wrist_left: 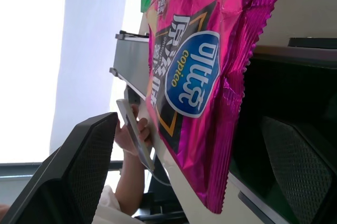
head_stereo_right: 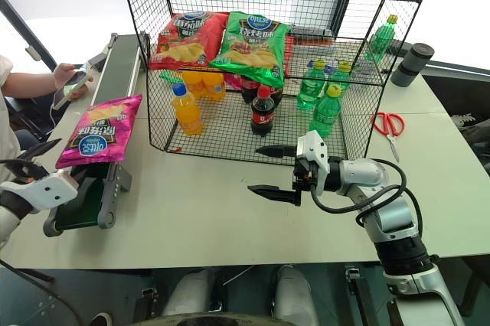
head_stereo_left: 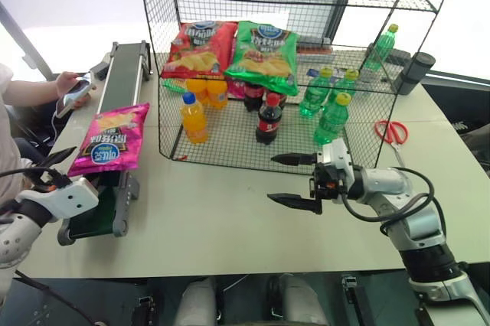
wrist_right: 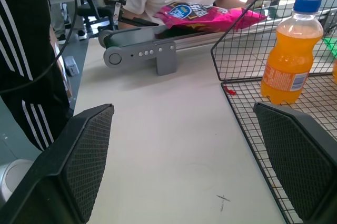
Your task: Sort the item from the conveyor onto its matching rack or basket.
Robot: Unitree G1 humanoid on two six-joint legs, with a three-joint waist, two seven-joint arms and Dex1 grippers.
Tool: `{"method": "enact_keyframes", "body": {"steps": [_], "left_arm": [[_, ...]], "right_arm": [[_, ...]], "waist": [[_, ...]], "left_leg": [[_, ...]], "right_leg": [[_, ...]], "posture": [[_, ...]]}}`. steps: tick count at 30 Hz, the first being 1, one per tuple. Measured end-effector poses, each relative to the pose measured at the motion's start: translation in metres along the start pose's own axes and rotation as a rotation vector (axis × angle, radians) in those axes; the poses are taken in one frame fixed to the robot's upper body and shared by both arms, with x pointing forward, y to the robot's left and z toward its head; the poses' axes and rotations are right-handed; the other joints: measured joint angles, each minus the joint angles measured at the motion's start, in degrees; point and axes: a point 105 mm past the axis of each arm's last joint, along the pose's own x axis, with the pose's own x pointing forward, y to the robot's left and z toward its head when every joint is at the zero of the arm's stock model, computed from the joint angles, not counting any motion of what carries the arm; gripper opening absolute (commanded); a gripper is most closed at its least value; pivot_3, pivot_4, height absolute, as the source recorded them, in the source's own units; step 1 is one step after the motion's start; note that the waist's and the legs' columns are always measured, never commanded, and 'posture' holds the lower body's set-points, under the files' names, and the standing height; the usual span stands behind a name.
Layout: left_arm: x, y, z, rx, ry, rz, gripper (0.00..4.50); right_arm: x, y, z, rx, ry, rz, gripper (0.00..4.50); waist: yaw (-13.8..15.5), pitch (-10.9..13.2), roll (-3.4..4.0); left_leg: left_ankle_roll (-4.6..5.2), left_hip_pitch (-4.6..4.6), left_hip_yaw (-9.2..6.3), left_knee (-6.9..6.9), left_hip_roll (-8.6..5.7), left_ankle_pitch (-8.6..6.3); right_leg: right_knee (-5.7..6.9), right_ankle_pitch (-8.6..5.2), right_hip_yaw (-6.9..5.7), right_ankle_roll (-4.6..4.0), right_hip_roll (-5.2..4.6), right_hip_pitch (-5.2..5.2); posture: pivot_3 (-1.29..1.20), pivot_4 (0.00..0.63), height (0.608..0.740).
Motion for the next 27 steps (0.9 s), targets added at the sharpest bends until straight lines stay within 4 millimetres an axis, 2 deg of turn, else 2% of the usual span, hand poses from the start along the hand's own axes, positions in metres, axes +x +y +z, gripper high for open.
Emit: {"method": "enact_keyframes", "body": {"steps": [6,7,9,11,12,16,17,24,27], "left_arm": [[0.007,-0.007,0.001,-0.003,-0.007,-0.019,4.50],[0.009,-0.007,0.003,-0.006,-0.013,-0.013,4.25],[0.013,-0.008,0.007,-0.014,-0.028,-0.010,3.60],[0.015,-0.010,0.009,-0.020,-0.032,-0.013,2.51],[0.015,-0.010,0.009,-0.022,-0.034,-0.011,2.15],[0.017,-0.012,0.011,-0.044,-0.040,-0.015,0.18],[0.018,-0.014,0.012,-0.055,-0.043,-0.025,0.07],[0.017,-0.020,0.012,-0.149,-0.047,-0.078,0.07],[0.018,-0.014,0.018,-0.189,-0.063,-0.059,0.07]], "right_arm": [[-0.003,-0.003,0.001,-0.012,0.003,-0.019,4.43],[-0.003,-0.004,0.000,-0.012,0.007,-0.024,4.48],[-0.004,-0.005,0.000,-0.020,0.011,-0.027,4.50],[-0.003,-0.006,0.001,-0.028,0.010,-0.029,4.50],[-0.003,-0.006,0.000,-0.028,0.010,-0.030,4.50],[-0.004,-0.007,0.000,-0.027,0.012,-0.035,4.50],[-0.004,-0.007,0.000,-0.029,0.011,-0.037,4.50],[-0.005,-0.009,-0.001,-0.034,0.015,-0.045,4.50],[-0.004,-0.009,0.000,-0.038,0.013,-0.044,4.50]], "waist": [[0.02,-0.02,-0.03],[0.04,-0.01,-0.02],[0.04,-0.01,-0.02],[0.04,-0.02,-0.03],[0.01,-0.02,-0.03],[-0.01,-0.02,-0.03],[-0.01,-0.02,-0.03],[0.02,-0.02,-0.03],[0.02,-0.02,-0.03]], "left_leg": [[0.00,-0.01,0.02,0.00,0.00,0.00],[0.00,0.00,0.02,0.00,0.00,0.00],[0.00,0.00,0.02,0.00,0.00,0.00],[0.00,-0.01,0.02,0.00,0.00,0.00],[0.00,-0.01,0.03,0.00,0.00,0.00],[0.00,0.00,0.03,0.00,0.01,0.00],[0.00,0.00,0.03,0.00,0.01,0.00],[-0.01,0.01,0.04,0.01,0.01,0.01],[-0.01,0.00,0.04,0.02,0.01,0.01]], "right_leg": [[0.00,0.00,0.00,0.00,0.03,0.07],[0.01,0.00,0.00,0.00,0.03,0.08],[0.01,0.00,0.00,0.00,0.03,0.08],[0.01,0.00,0.00,0.01,0.04,0.09],[0.01,0.00,0.00,0.01,0.04,0.08],[0.02,0.00,0.00,0.01,0.06,0.09],[0.02,0.00,0.00,0.01,0.06,0.09],[0.03,0.01,0.00,0.01,0.07,0.10],[0.03,0.01,0.01,0.01,0.07,0.10]], "posture": [[0.00,0.150,0.740],[0.00,0.150,0.740],[0.00,0.150,0.740],[0.00,0.150,0.740],[0.00,0.150,0.740],[0.00,0.150,0.740],[0.00,0.150,0.740],[0.00,0.150,0.740],[0.00,0.150,0.740]]}}
